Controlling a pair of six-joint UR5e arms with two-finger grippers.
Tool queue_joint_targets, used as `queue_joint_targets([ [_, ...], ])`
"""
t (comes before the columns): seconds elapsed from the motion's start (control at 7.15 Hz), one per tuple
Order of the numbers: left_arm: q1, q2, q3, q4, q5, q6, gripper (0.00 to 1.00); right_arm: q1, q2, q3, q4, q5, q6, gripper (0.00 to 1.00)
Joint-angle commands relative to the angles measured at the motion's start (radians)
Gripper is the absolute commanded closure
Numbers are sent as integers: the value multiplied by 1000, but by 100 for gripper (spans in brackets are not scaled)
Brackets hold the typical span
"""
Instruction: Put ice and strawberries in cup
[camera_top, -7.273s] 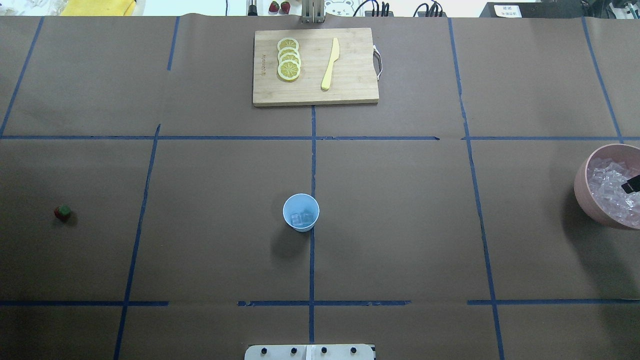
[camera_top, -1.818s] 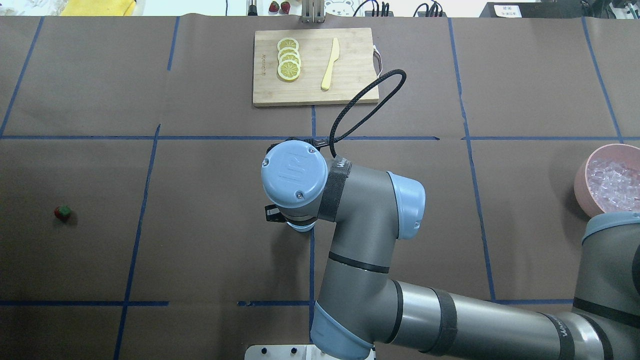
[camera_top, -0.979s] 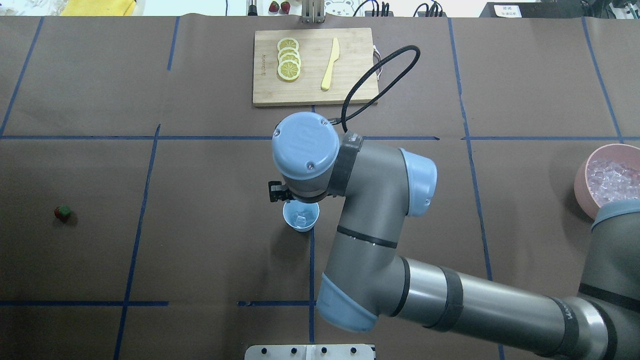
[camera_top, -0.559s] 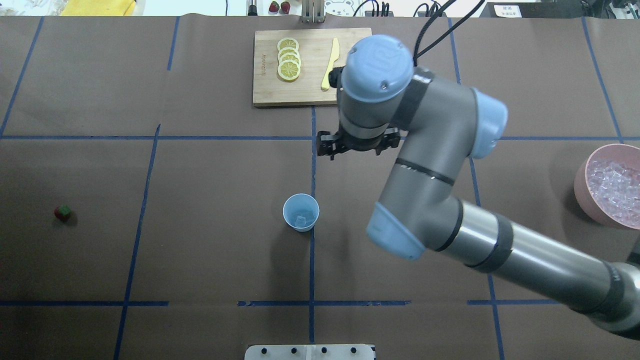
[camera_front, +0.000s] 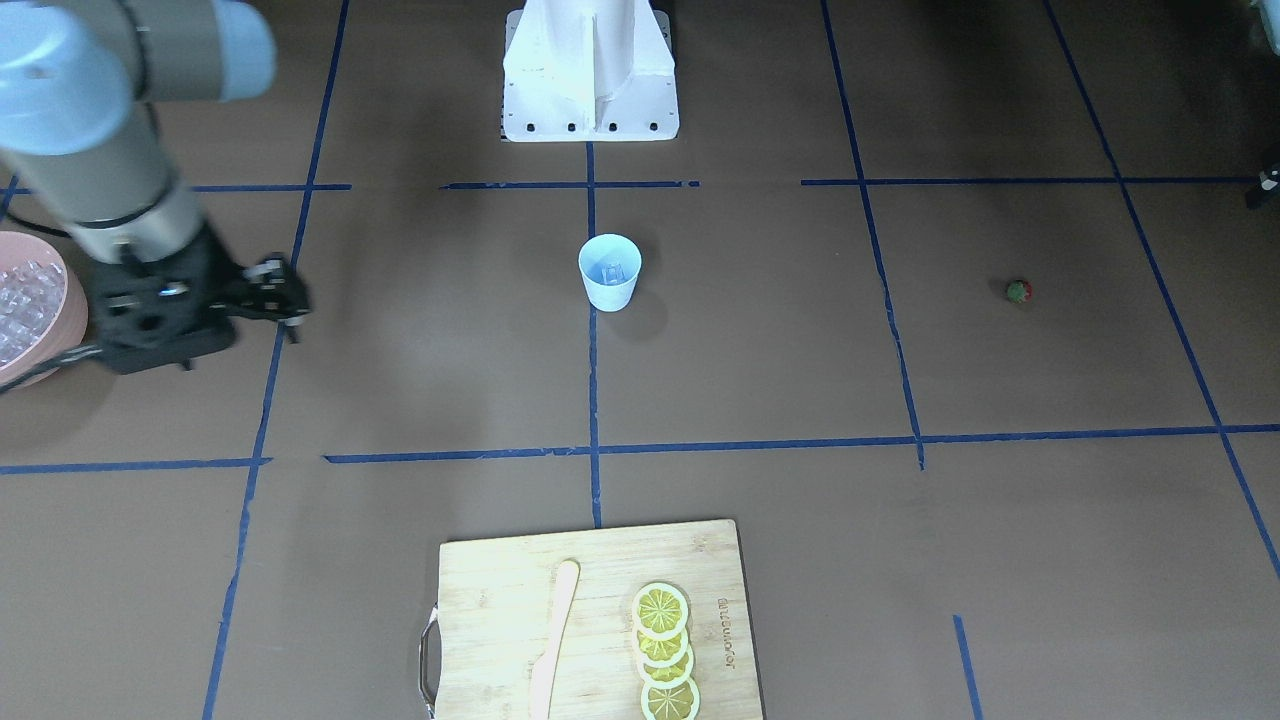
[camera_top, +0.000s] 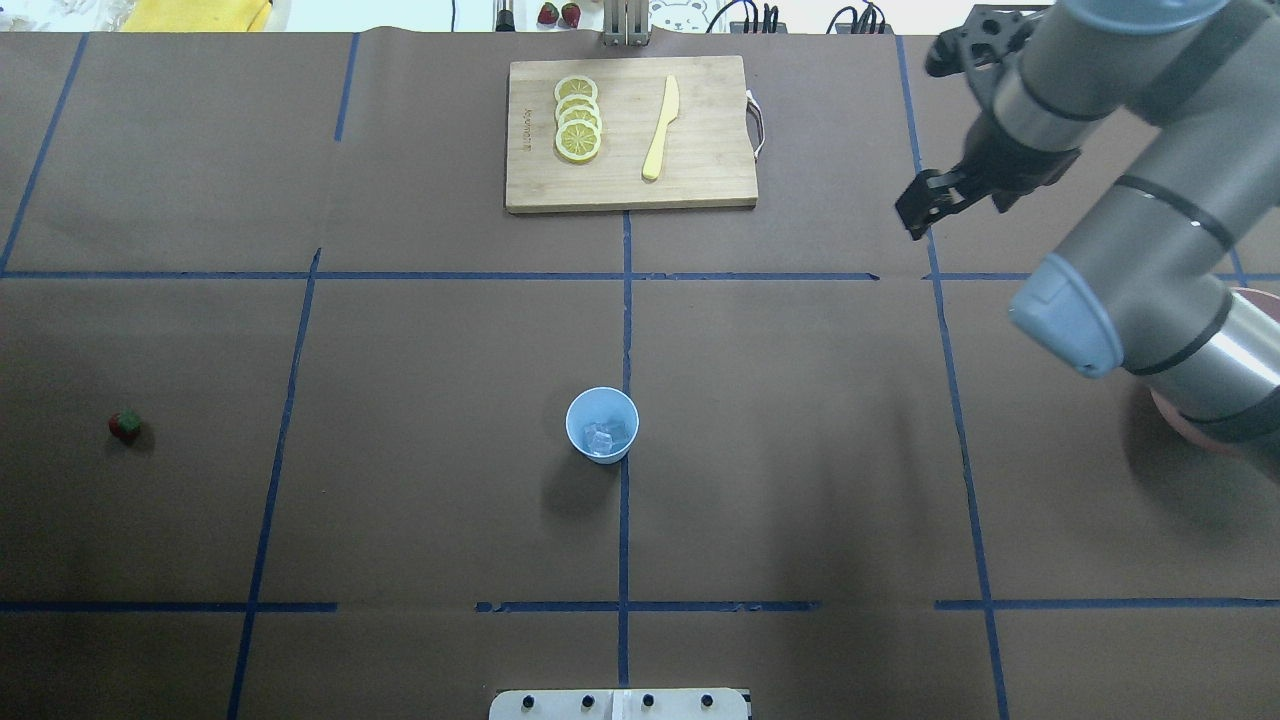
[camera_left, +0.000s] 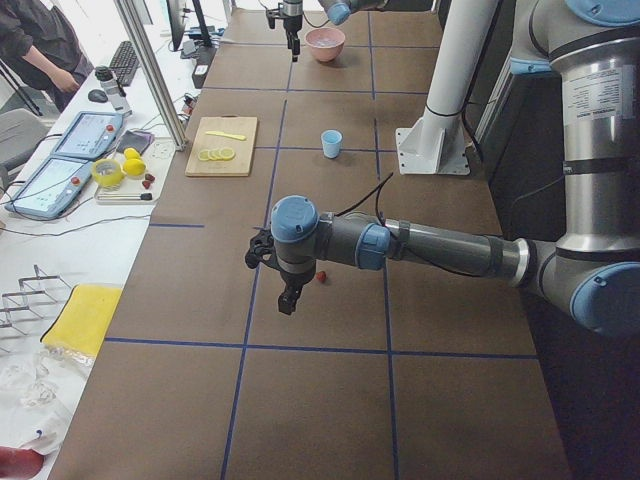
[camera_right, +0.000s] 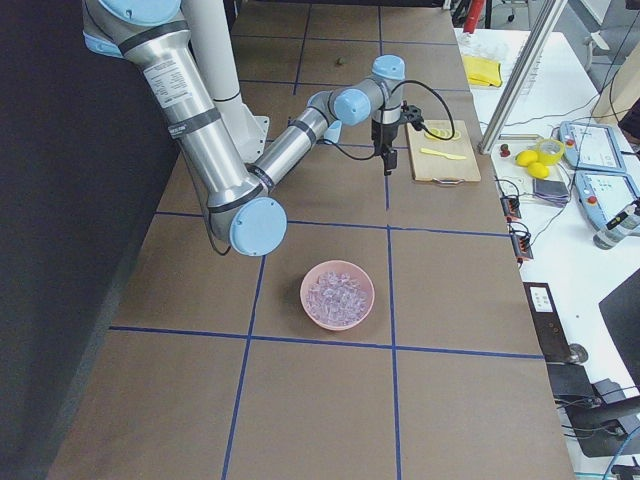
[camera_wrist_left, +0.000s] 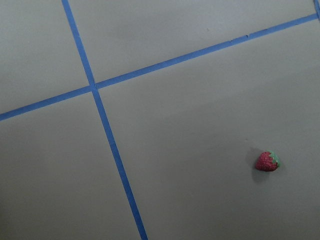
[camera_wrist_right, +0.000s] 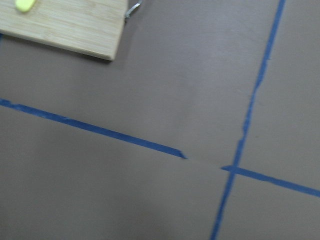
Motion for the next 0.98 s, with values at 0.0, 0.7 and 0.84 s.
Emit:
queue_joint_targets([
  [0.0,0,-11,-6,-1,-4,-4,0,218,-192,11,7,121,-363,1],
  [0.7,0,-60,8,-4,2,-2,0,606,-551,-15,7,261,-759,1],
  [0.84,0,-69,8,-30,0,-5,0,610,-584,-12,7,263,-759,1],
])
